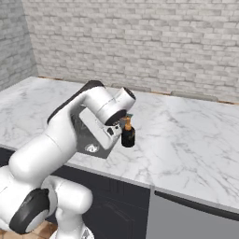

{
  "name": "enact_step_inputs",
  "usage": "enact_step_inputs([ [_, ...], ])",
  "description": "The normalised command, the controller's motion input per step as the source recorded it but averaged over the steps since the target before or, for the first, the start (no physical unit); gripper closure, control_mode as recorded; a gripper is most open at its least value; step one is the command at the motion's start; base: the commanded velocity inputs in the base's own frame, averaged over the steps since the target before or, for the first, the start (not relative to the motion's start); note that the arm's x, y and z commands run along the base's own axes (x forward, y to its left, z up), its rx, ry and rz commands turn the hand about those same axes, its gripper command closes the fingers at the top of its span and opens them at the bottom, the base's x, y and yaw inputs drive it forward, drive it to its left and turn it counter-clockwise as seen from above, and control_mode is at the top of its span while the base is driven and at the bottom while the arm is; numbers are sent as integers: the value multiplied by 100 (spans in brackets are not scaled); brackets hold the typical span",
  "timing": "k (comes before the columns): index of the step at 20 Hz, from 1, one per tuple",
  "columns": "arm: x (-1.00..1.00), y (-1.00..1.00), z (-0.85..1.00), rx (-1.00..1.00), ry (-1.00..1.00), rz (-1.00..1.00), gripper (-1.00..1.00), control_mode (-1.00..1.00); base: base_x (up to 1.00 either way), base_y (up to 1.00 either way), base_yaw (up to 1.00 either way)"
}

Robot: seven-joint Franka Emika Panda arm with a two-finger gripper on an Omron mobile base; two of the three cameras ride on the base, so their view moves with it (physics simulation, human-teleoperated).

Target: Restock the sink supplies by placing the sponge and soap dispenser on the counter and next to the sink. Make sure the soap dispenser is upright.

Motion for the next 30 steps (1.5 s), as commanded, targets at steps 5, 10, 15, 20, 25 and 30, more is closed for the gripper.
enact_step_inputs([
  [5,8,12,-23,-21,0,2,-100,-100,0,0,0],
  [10,9,0,-33,-6,5,0,-100,-100,0,0,0],
  [15,0,7,-41,-10,11,0,-100,-100,0,0,0],
  [20,0,1,-34,-5,15,0,-100,-100,0,0,0],
  [25,-17,0,-28,-4,2,-3,-100,-100,0,0,0],
  [30,0,0,0,0,0,0,-100,100,-73,0,-41],
])
